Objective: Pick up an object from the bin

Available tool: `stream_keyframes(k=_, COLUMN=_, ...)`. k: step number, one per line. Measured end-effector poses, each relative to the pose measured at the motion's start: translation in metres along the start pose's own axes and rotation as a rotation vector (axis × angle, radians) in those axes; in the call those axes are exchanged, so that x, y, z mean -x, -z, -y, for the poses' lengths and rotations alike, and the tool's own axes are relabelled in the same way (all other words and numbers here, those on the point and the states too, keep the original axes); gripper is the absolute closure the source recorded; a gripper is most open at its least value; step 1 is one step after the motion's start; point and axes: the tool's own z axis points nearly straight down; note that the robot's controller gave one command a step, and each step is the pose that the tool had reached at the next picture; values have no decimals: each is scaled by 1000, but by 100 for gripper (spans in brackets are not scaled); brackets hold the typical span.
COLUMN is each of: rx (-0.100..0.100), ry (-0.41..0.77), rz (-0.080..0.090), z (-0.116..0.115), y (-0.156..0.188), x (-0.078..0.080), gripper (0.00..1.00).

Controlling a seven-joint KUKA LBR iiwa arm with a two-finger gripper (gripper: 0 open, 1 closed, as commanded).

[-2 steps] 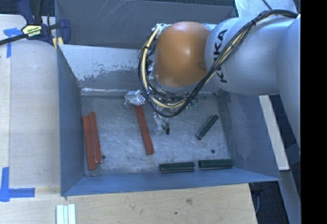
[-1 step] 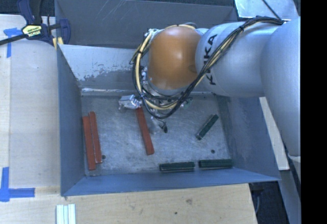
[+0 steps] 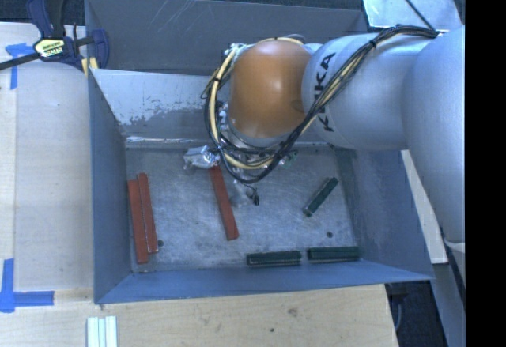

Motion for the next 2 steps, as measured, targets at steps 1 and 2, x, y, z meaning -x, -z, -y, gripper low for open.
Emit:
stream_keyframes(k=1, rx=0, ry=0, rz=2, z=0, y=1, x=1, gripper=100)
stream_keyframes(k=2, rx=-2, ry=-5, rz=1, z=1, y=19, x=2, gripper=100)
